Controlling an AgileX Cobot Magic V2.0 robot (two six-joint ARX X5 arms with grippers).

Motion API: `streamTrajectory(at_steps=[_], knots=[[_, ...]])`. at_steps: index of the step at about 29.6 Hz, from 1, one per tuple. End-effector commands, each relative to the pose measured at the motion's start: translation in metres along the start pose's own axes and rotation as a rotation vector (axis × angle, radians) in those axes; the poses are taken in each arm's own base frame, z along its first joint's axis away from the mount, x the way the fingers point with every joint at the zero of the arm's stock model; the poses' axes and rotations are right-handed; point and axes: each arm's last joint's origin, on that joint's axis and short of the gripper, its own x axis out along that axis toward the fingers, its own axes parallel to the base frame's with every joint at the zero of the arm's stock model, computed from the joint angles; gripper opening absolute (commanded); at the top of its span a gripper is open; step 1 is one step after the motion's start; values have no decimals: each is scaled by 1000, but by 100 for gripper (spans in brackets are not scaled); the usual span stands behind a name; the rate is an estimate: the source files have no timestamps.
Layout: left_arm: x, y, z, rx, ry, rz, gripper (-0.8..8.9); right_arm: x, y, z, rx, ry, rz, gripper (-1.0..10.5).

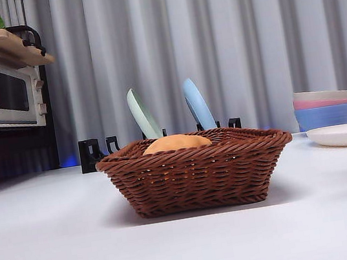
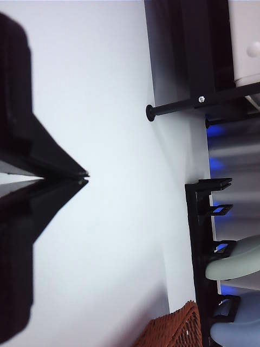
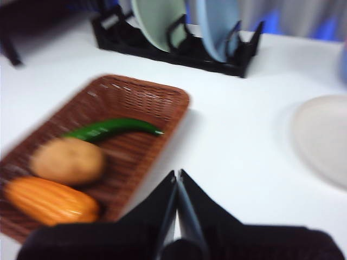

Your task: Pick up the basket,pick up the corn from the table,pick up the potato from the table,pick up the cucumber from the table,put all items into the basket

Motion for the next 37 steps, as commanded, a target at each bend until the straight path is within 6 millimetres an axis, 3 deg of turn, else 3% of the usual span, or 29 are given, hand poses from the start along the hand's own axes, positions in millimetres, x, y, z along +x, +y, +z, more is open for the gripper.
streamTrajectory(at_steps=[1, 11, 15, 19, 25, 32, 37], knots=[[1, 0, -5, -5, 13, 2, -3, -1, -1, -1, -120, 7, -53, 2], [1, 0, -5, -5, 13, 2, -3, -33, -1, -4, -109, -151, -69, 2], [1, 0, -5, -5, 13, 2, -3, -36, -2, -34, -30, -227, -95, 2], [1, 0, -5, -5, 13, 2, -3, -28, -6, -78, 107, -259, -162, 2], [1, 0, -5, -4, 13, 2, -3, -16, -2, -125, 120, -266, -178, 2], [1, 0, -4, -5, 10, 3, -3, -4, -2, -146, 169, -219, -170, 2], [1, 0, -4, -5, 9, 4, -3, -2, -2, -149, 171, -207, -169, 2]])
